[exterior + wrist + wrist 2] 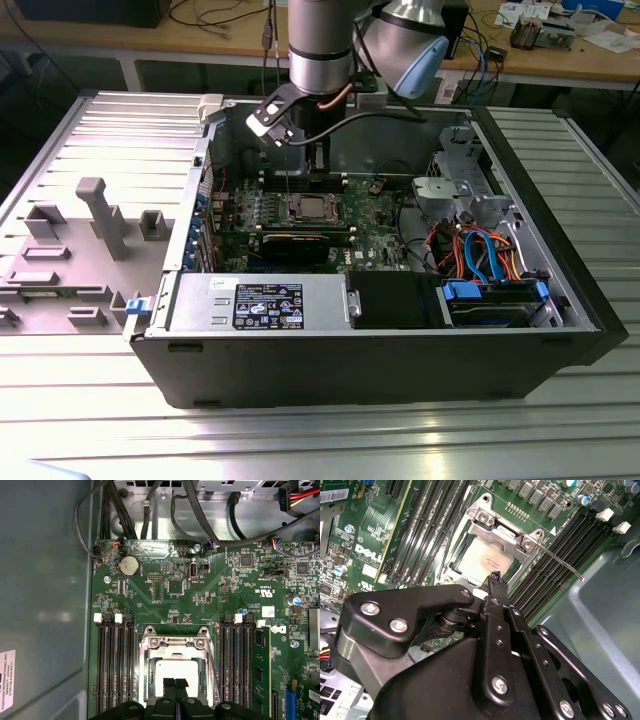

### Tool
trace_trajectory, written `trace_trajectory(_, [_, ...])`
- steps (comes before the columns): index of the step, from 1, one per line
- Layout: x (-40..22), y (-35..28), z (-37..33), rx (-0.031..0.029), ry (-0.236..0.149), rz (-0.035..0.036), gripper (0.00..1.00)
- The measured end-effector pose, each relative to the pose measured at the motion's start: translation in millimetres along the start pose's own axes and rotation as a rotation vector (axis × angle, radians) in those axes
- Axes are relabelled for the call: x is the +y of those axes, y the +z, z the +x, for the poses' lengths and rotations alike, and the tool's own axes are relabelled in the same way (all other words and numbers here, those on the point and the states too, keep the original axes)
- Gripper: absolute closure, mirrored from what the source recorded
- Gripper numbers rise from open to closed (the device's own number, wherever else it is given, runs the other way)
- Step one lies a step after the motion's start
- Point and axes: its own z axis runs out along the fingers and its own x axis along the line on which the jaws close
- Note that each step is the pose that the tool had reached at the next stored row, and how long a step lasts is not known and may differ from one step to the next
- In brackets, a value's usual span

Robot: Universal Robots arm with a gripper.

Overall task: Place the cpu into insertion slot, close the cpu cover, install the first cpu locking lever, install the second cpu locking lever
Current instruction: 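Close the cpu cover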

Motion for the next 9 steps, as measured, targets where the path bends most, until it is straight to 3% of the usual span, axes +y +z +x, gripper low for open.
trace_trajectory(6, [-5.2, -0.1, 0.1, -0.0001, 0.000, 0.0001, 0.89])
trace_trajectory(9, [-12.1, 0.3, 0.2, 0.0000, 0.000, 0.0001, 0.89])
